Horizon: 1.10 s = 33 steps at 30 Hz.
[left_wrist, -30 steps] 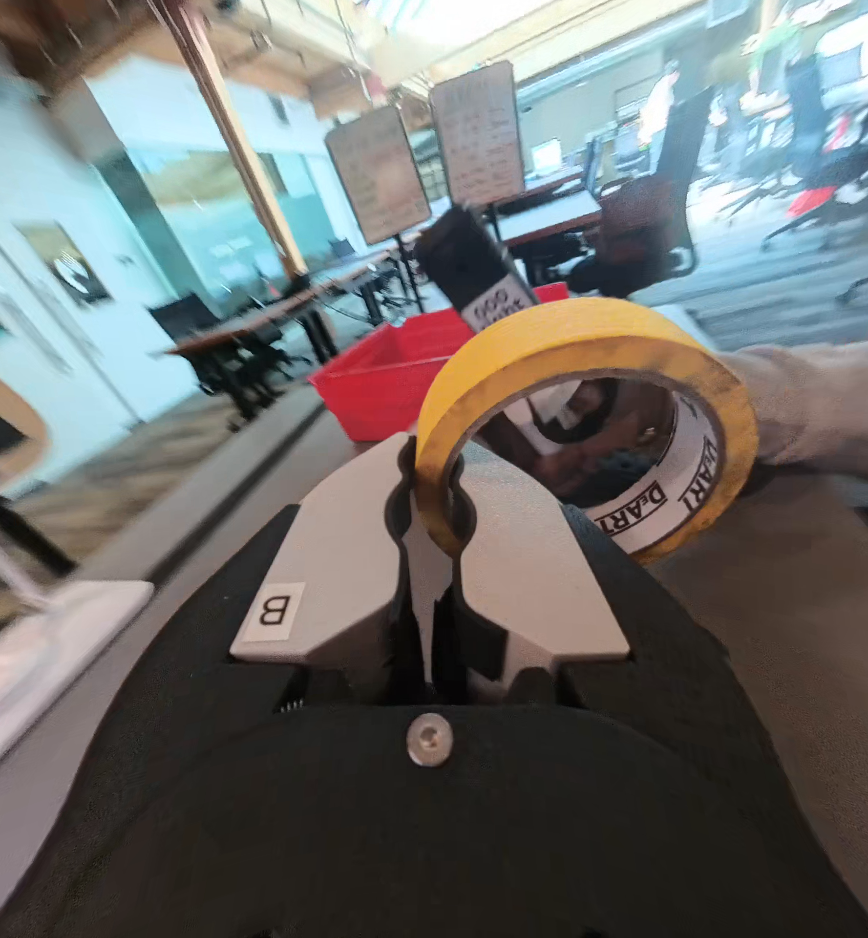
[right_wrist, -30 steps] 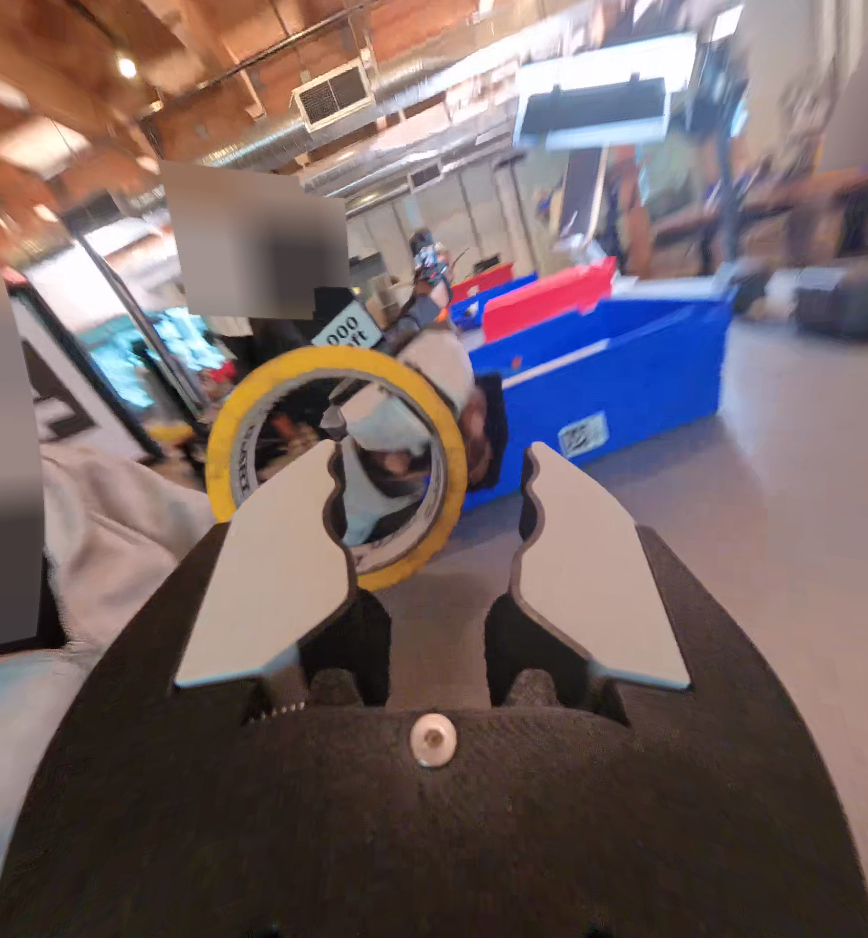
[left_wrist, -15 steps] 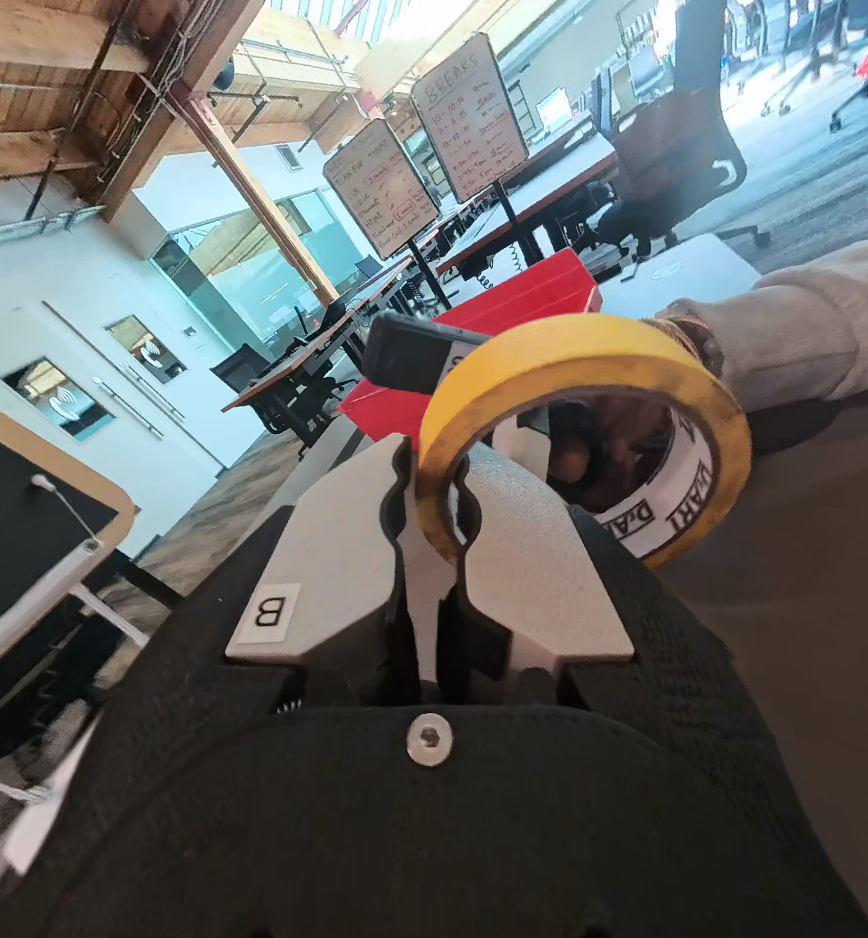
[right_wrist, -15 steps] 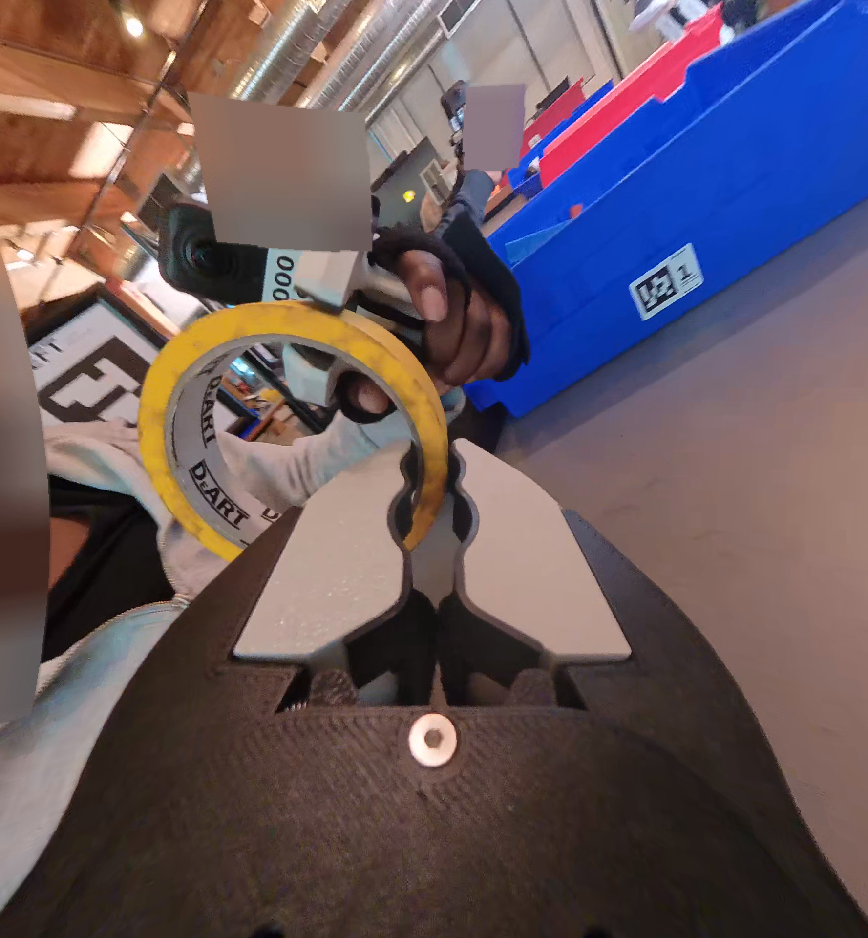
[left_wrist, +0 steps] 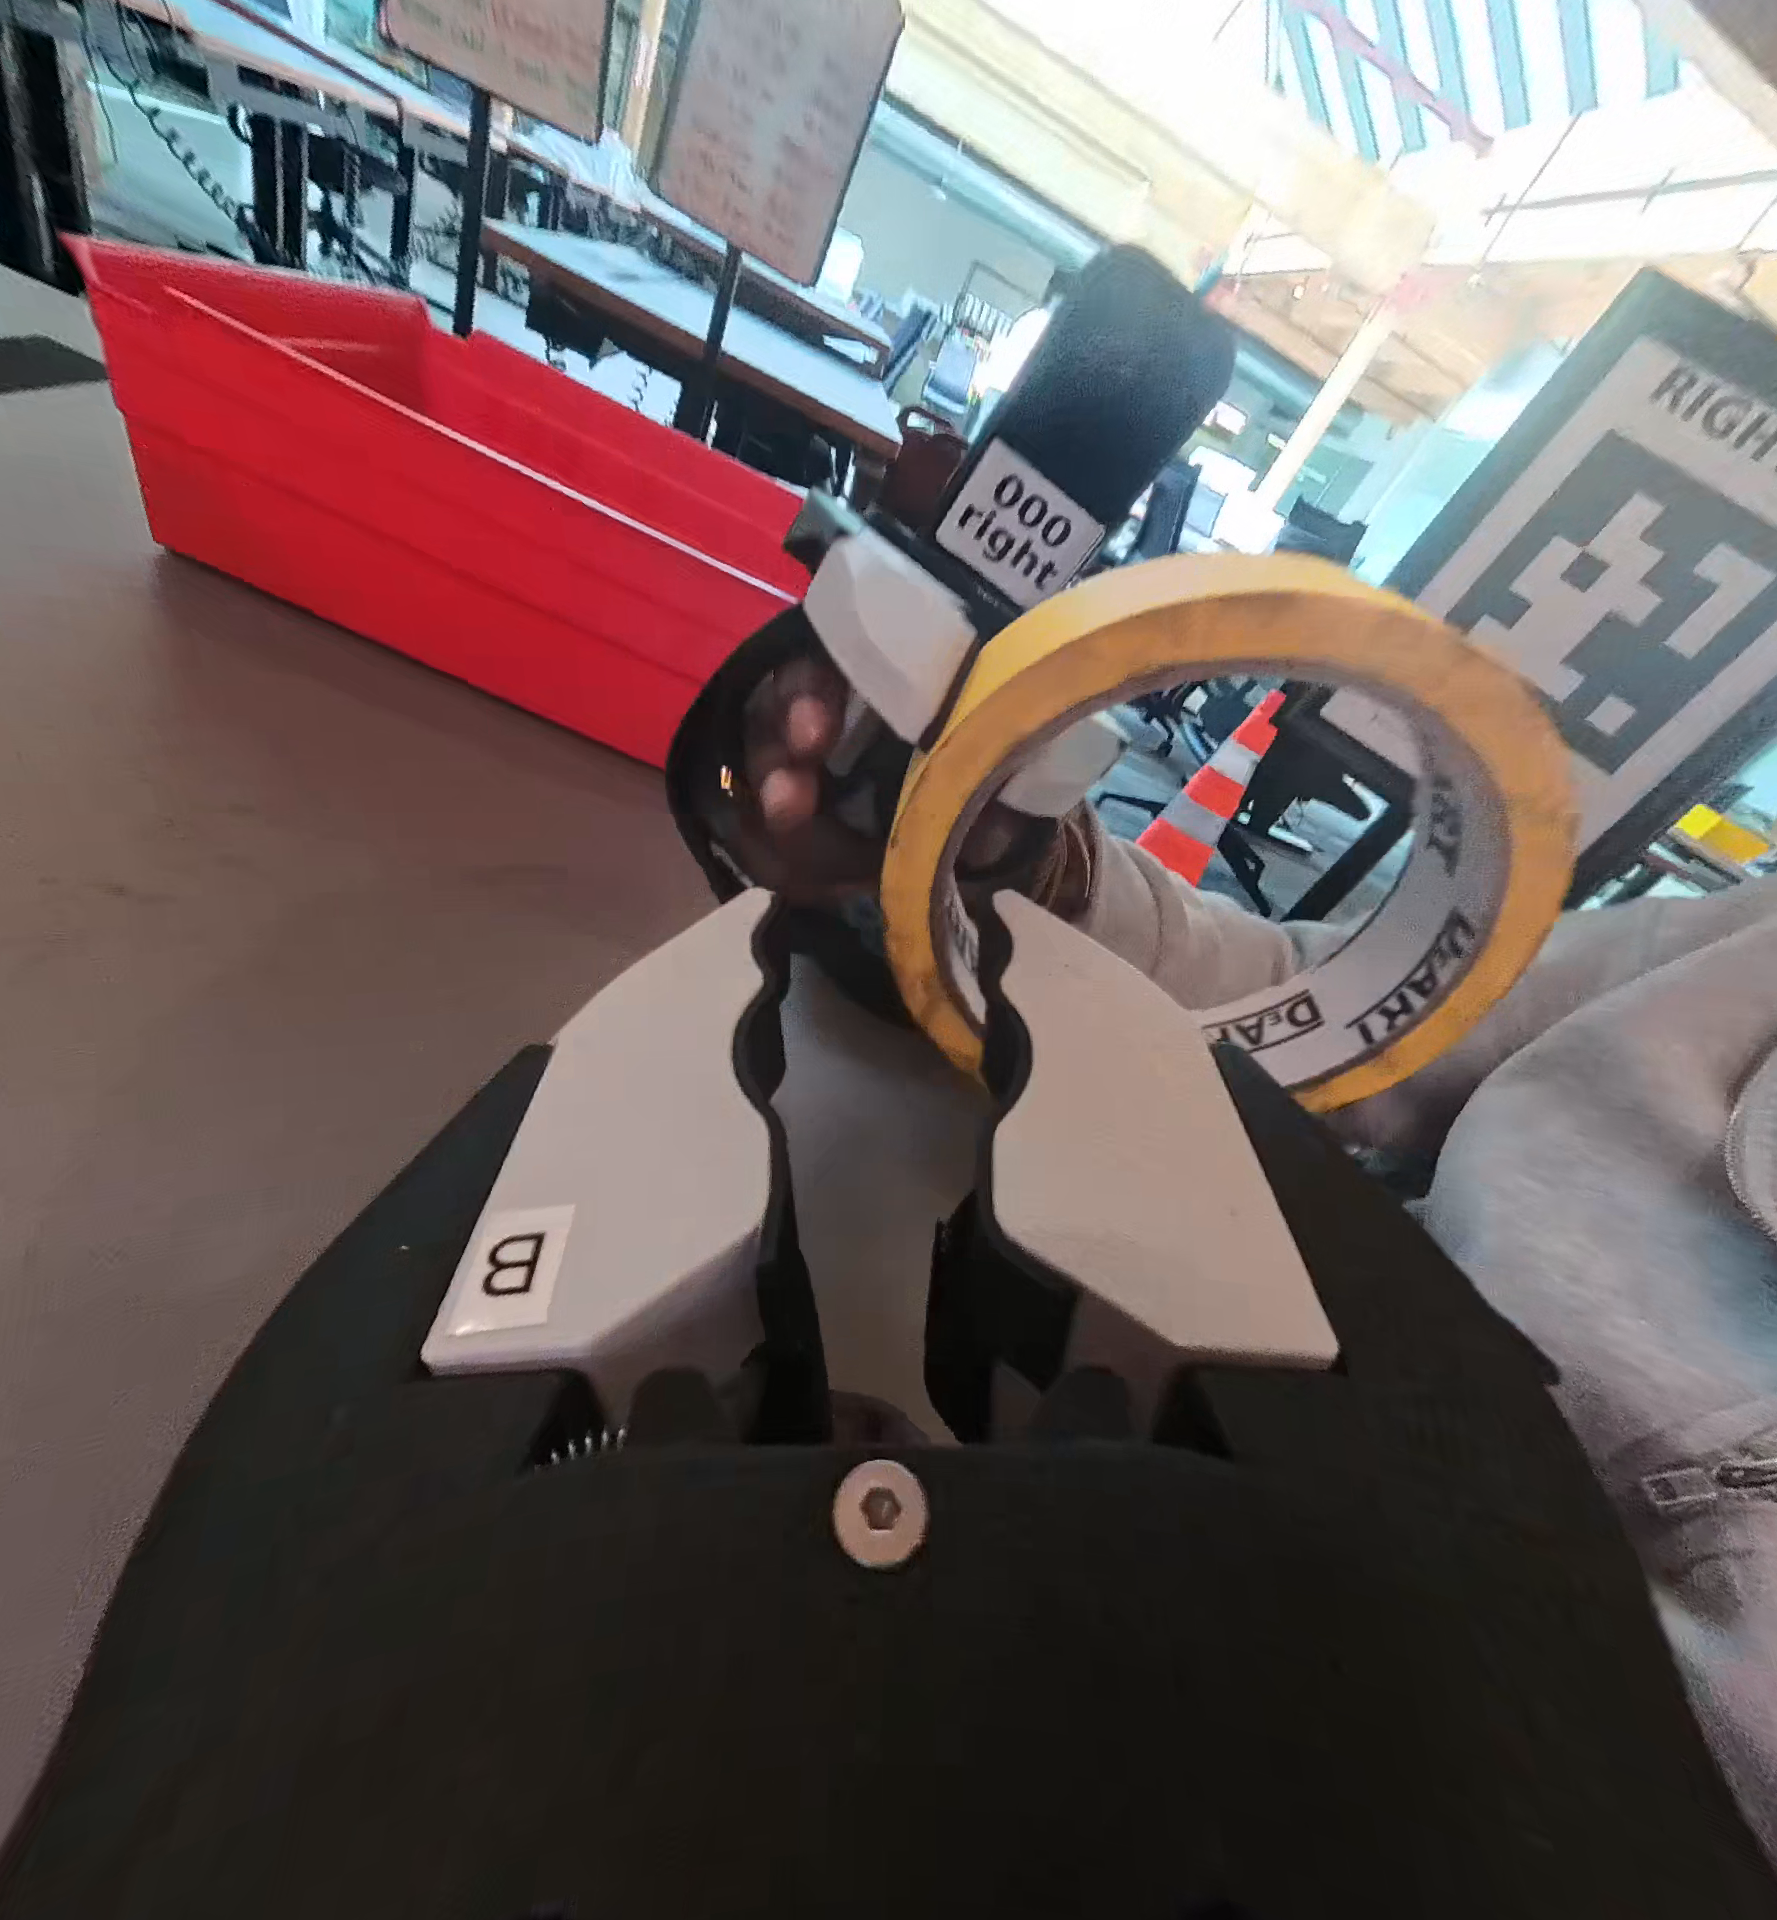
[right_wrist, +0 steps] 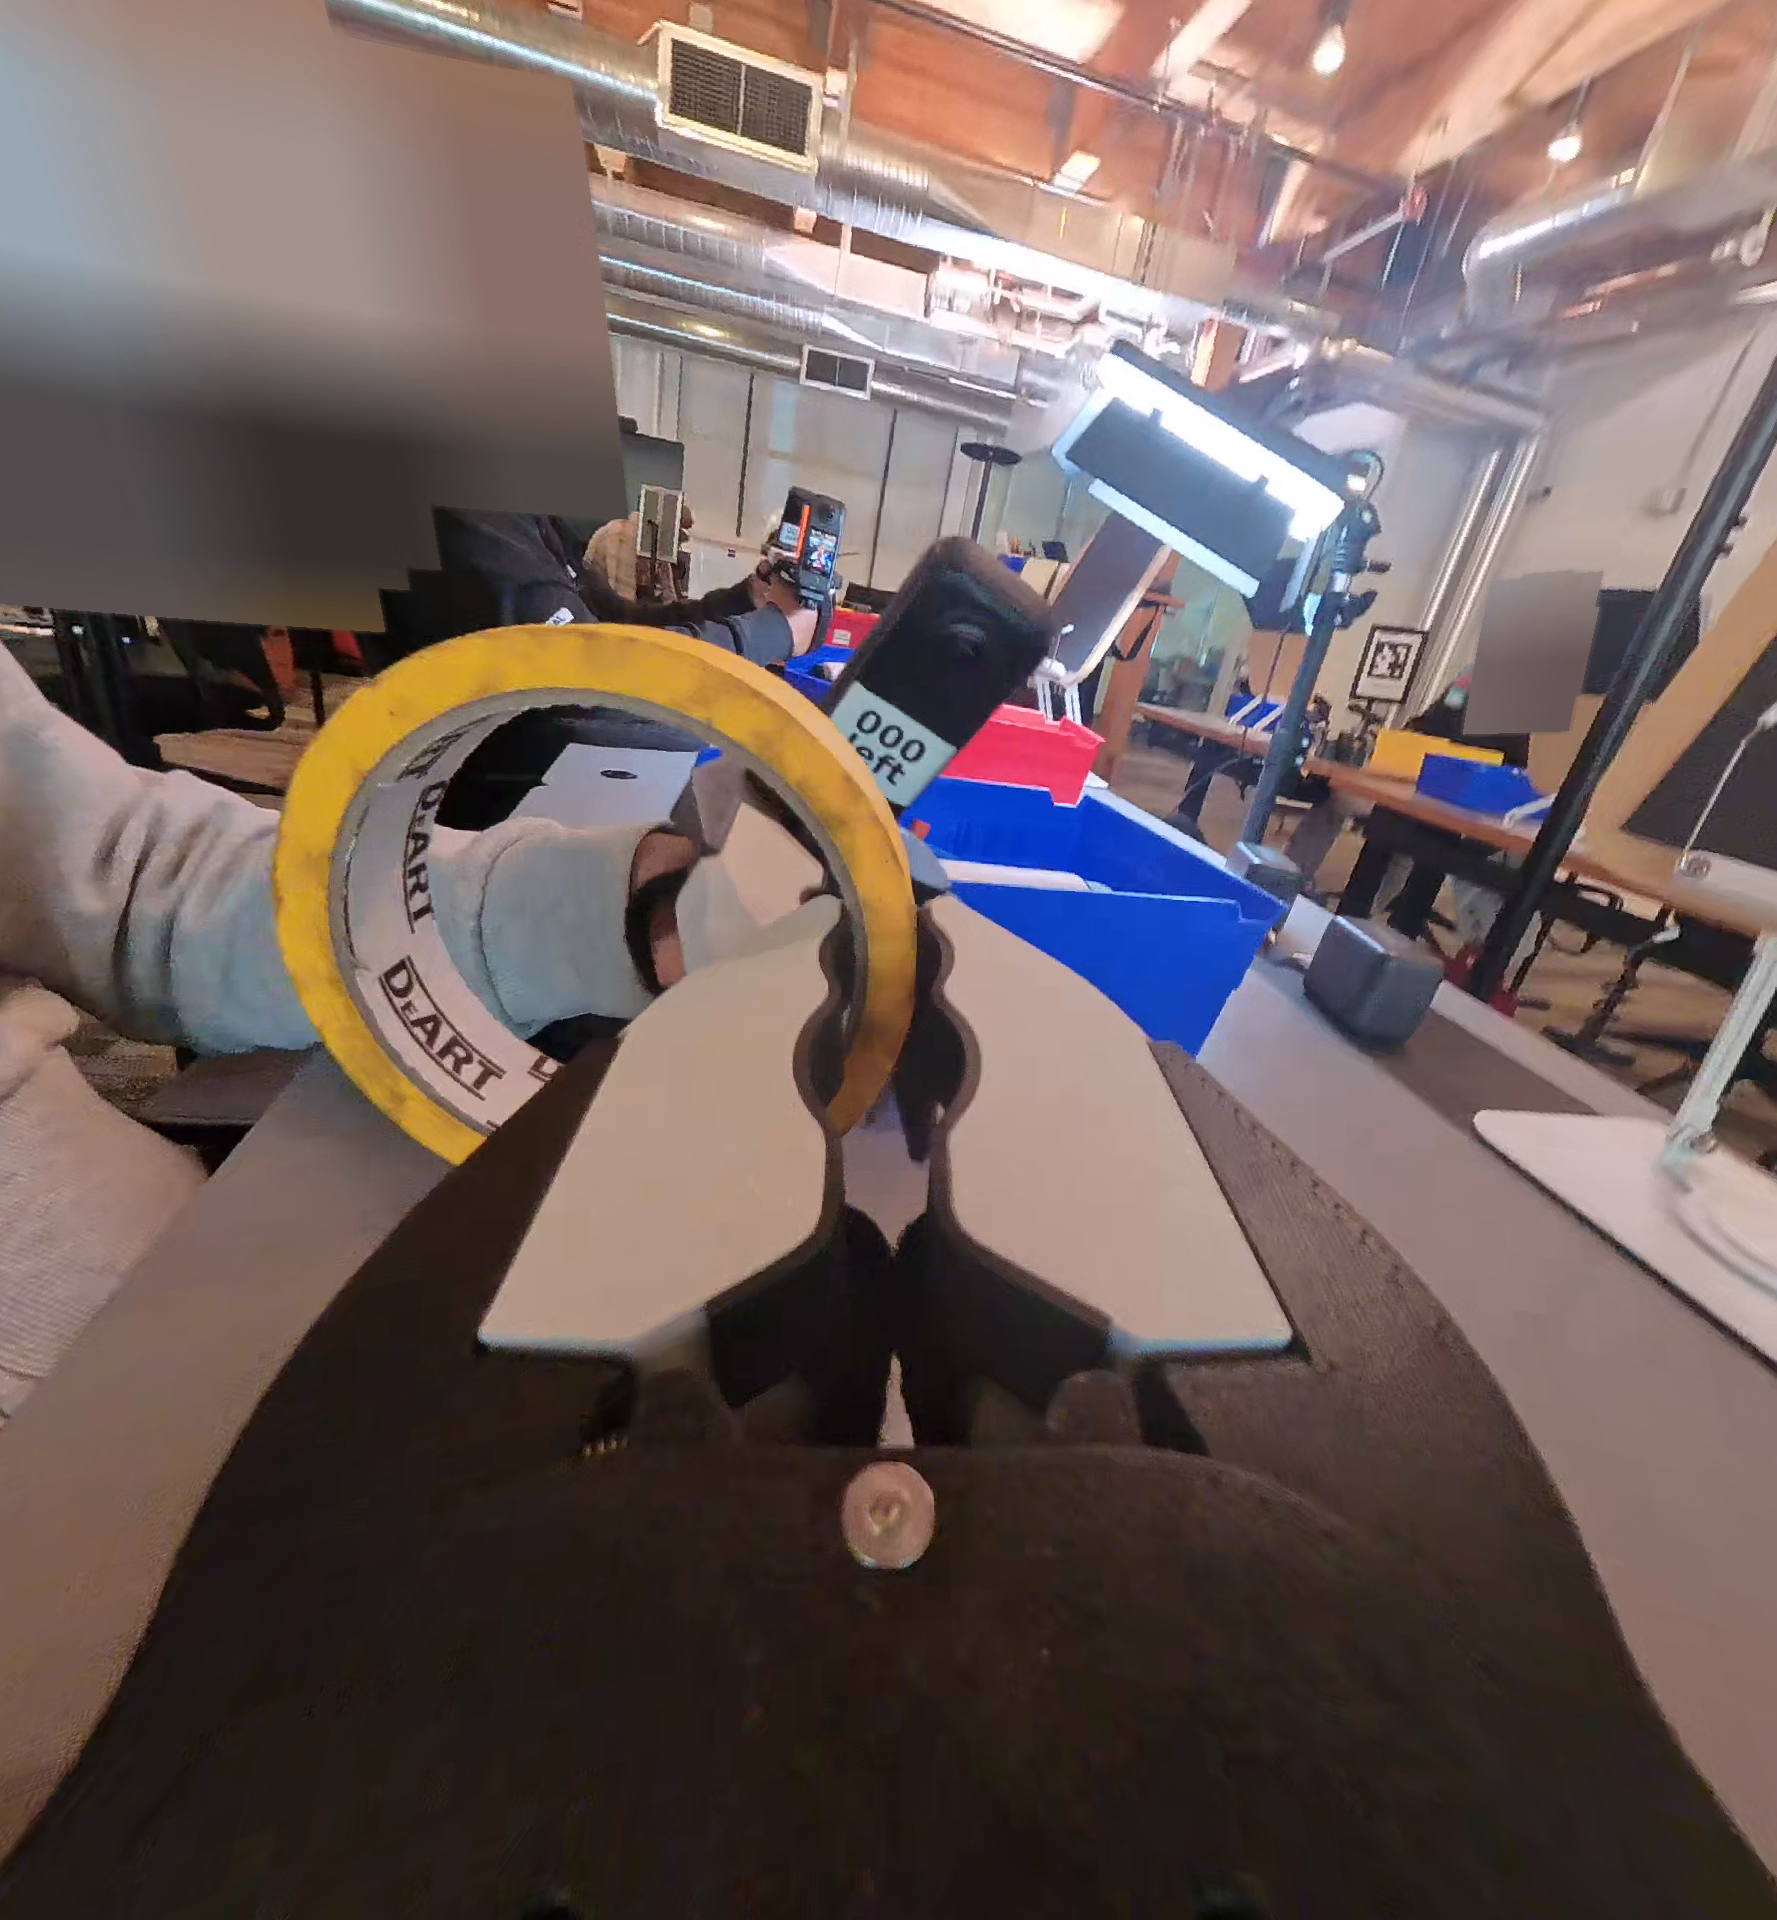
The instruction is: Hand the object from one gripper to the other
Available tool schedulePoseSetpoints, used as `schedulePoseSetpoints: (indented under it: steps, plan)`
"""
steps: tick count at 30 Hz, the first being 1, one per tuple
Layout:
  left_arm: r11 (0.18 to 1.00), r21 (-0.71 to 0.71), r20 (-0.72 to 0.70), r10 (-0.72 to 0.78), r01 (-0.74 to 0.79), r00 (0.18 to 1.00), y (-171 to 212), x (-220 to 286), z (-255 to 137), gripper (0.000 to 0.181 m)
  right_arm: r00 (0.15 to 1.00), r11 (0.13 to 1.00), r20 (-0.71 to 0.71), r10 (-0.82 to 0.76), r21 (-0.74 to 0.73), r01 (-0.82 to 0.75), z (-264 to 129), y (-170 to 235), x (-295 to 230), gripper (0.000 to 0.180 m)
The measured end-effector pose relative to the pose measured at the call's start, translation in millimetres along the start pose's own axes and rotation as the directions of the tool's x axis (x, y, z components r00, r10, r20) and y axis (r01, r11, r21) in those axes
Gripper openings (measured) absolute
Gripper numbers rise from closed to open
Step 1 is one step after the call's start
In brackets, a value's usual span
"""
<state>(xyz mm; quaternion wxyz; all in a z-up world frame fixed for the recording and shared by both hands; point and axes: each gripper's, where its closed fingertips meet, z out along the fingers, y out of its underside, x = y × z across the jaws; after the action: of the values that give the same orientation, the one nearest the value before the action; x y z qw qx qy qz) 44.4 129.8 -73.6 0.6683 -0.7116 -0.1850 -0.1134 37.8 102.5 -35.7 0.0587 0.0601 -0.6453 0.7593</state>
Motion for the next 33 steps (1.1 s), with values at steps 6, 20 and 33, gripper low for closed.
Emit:
schedulePoseSetpoints:
  steps: [6,20,33]
  plan:
    - [0.999,-0.014,-0.051,0.051,-0.052,0.997,3.5,9.7,2.5,0.012,0.997,0.997,0.017,-0.081,0.012,0.081,2.0,-3.7,-7.9,0.012]
    - [0.676,0.013,0.402,0.672,-0.737,0.623,-47.5,-3.5,-31.3,0.010,0.685,0.696,0.126,0.718,-0.162,-0.699,10.4,37.2,-4.9,0.050]
    - [0.618,-0.005,0.383,0.727,-0.786,0.569,-41.1,4.7,-19.8,0.016,0.761,0.760,0.091,0.642,-0.206,-0.617,6.0,44.9,-4.7,0.010]
